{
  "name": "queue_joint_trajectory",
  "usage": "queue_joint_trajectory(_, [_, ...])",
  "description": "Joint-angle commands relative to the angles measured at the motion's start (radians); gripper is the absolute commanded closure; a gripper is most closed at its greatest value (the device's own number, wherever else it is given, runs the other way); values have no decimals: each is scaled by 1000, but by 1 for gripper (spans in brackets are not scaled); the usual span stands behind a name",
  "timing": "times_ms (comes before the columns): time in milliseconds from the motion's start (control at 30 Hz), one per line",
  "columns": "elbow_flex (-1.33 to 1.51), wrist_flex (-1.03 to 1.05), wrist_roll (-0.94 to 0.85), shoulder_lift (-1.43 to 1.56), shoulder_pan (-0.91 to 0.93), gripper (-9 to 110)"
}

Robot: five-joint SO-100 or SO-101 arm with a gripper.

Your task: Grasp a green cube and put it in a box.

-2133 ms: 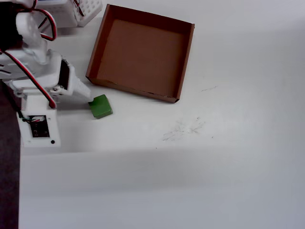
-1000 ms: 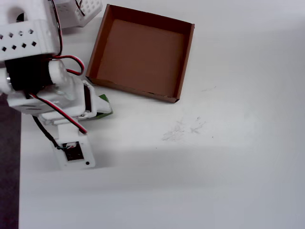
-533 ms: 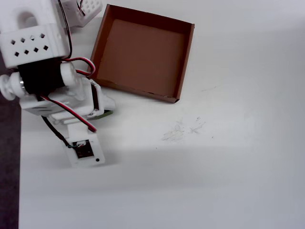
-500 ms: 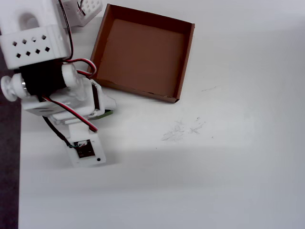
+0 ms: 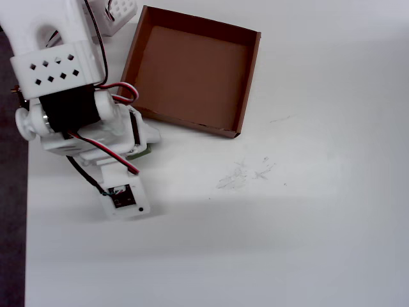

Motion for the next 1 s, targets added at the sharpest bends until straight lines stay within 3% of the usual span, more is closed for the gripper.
queue_joint_trajectory(0, [-37, -8, -14, 6, -5, 75])
queue_joint_trajectory(967, [-3, -44, -11, 12, 2, 84])
